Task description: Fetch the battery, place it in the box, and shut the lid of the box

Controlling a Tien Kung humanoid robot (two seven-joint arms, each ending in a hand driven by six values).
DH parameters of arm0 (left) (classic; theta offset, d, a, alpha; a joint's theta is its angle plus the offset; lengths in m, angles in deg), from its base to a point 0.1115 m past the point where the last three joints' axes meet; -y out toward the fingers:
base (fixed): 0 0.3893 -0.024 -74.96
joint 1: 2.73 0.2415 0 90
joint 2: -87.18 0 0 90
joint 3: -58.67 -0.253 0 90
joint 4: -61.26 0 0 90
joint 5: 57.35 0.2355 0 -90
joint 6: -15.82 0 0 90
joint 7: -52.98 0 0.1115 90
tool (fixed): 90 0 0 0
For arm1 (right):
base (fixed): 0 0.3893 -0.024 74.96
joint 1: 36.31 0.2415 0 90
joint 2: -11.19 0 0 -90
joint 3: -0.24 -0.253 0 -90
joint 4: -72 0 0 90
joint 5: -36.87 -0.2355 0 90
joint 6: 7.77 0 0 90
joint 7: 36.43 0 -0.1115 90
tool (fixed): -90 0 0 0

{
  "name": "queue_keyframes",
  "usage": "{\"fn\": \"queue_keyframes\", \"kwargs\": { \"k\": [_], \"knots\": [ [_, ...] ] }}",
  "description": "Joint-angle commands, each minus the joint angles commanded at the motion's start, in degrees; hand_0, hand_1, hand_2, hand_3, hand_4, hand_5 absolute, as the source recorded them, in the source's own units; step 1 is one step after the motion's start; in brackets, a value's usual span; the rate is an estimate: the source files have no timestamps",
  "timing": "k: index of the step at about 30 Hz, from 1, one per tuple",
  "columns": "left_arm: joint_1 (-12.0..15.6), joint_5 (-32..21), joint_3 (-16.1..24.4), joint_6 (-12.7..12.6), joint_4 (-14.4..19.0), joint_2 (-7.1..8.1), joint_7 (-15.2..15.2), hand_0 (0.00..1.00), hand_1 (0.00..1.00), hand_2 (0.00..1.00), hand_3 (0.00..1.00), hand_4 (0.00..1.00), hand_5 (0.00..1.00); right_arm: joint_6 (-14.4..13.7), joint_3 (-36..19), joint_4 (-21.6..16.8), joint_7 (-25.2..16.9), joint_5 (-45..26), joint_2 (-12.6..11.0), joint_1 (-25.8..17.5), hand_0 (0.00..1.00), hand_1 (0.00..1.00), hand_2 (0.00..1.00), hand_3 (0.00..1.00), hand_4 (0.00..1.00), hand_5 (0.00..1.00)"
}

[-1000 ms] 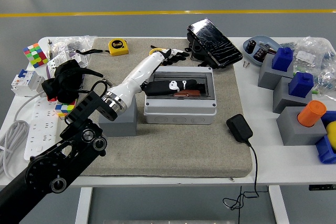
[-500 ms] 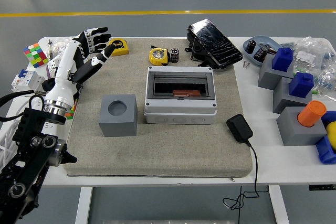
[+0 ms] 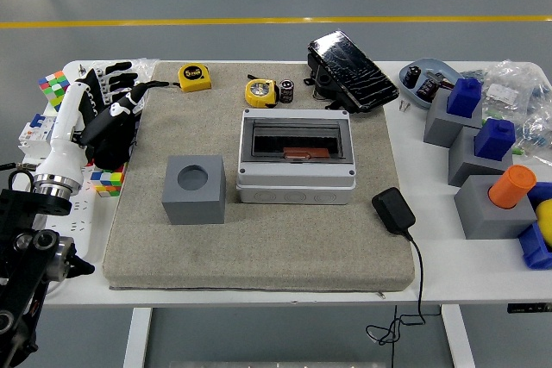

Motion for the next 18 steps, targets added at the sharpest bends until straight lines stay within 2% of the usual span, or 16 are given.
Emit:
{"fn": "queue_keyframes", "kwargs": {
  "k": [9, 10, 18],
  "knots": [
    [0.3, 0.3, -0.3, 0.5, 0.0, -0.18, 0.5, 0.627, 0.719, 0.706, 0.736, 0.998, 0.592, 0.0, -0.2, 0.0, -0.1, 0.1, 0.0, -0.2, 0.642, 0.648, 0.657, 0.577, 0.978, 0.58],
    [0.3, 0.3, -0.2, 0.5, 0.1, -0.23, 0.5, 0.629, 0.718, 0.707, 0.737, 0.998, 0.561, 0.0, -0.3, 0.0, -0.1, 0.1, 0.0, -0.2, 0.642, 0.648, 0.658, 0.578, 0.978, 0.579],
    [0.4, 0.5, 0.3, 0.7, 0.2, -0.43, 0.9, 0.628, 0.717, 0.707, 0.736, 0.998, 0.555, -0.1, -1.1, 0.0, -0.2, 0.3, -0.1, -0.5, 0.642, 0.649, 0.658, 0.577, 0.977, 0.58]
  ]
}}
